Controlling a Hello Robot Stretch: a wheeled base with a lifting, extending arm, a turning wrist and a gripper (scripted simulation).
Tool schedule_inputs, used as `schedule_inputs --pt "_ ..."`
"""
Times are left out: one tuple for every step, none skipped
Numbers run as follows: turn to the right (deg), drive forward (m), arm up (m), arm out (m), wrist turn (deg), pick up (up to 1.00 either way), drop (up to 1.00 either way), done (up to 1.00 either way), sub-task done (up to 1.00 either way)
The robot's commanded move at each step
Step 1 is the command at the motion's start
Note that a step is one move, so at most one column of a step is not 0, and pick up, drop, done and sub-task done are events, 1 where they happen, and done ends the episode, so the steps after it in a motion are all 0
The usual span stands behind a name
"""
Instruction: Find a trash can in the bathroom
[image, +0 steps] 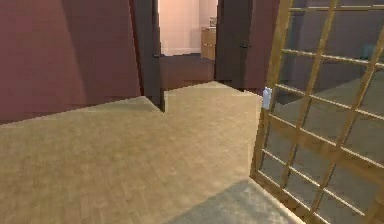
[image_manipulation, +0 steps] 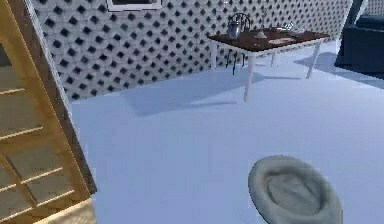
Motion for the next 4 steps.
schedule_inputs --pt "0.0 1.0 0.0 0.0 0.0 0.0 0.0 0.0 0.0" --pt "6.0 0.0 0.0 0.0 0.0 0.0 0.0 0.0 0.0" --pt "0.0 0.75 0.0 0.0 0.0 0.0 0.0 0.0 0.0" --pt "-3.0 0.0 0.0 0.0 0.0 0.0 0.0 0.0 0.0"
